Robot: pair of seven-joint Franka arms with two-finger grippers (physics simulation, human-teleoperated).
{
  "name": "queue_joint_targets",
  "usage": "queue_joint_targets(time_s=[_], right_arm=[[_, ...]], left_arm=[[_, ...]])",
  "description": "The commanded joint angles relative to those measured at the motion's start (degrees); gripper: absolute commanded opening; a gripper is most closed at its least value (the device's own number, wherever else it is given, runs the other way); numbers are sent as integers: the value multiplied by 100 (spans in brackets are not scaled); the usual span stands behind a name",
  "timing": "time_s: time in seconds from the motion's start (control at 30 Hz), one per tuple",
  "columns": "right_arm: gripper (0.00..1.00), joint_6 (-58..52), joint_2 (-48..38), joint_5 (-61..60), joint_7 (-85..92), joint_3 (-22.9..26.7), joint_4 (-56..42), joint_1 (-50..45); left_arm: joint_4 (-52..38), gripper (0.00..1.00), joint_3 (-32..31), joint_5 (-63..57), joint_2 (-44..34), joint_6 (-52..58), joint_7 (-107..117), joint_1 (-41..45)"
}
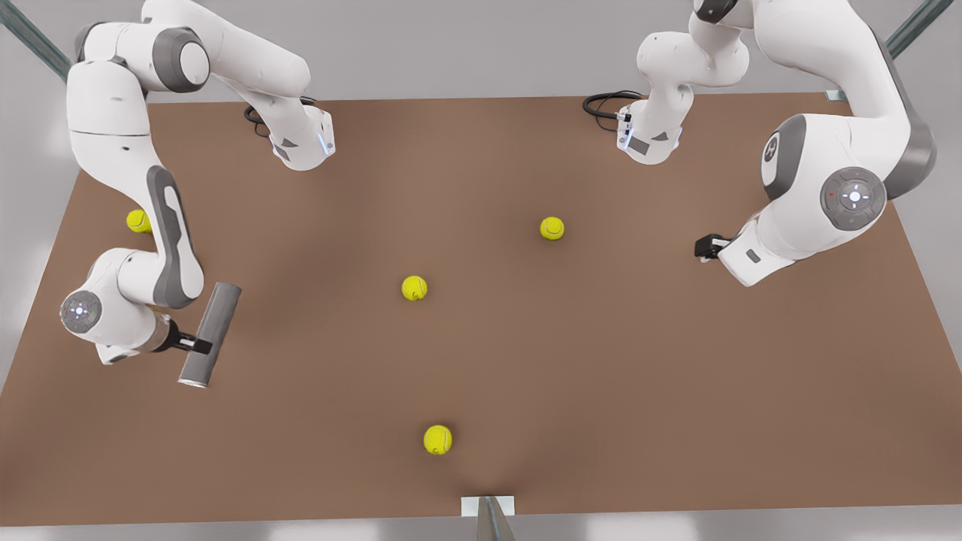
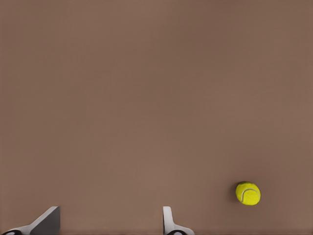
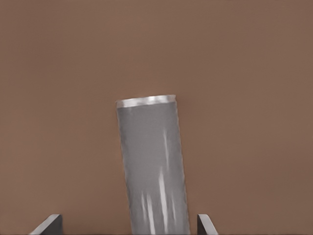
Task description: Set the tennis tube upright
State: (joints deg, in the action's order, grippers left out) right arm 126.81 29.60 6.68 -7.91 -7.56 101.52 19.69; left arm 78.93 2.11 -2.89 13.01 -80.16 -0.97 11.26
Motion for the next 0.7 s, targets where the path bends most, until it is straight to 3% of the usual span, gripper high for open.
queue_joint_targets(time_s=[0.0, 0.2, 0.33, 0.4, 0.67], right_arm=[[100, 36, 45, 0, 9, 0, 0, 0], [100, 239, 239, -9, 0, 0, 70, 105], [100, 837, -824, 26, 26, -18, 1749, 70], [100, 863, -807, 492, 53, -26, 1547, 96], [100, 942, -464, 79, -17, -44, 1283, 246]], left_arm=[[0, 100, 0, -1, 0, 1, 0, 17], [0, 100, 9, -1, 0, 10, 0, 52], [9, 100, 9, -1, 0, 10, 0, 52], [35, 100, 9, -1, 0, 10, 0, 52], [44, 100, 9, -1, 0, 27, 0, 61]])
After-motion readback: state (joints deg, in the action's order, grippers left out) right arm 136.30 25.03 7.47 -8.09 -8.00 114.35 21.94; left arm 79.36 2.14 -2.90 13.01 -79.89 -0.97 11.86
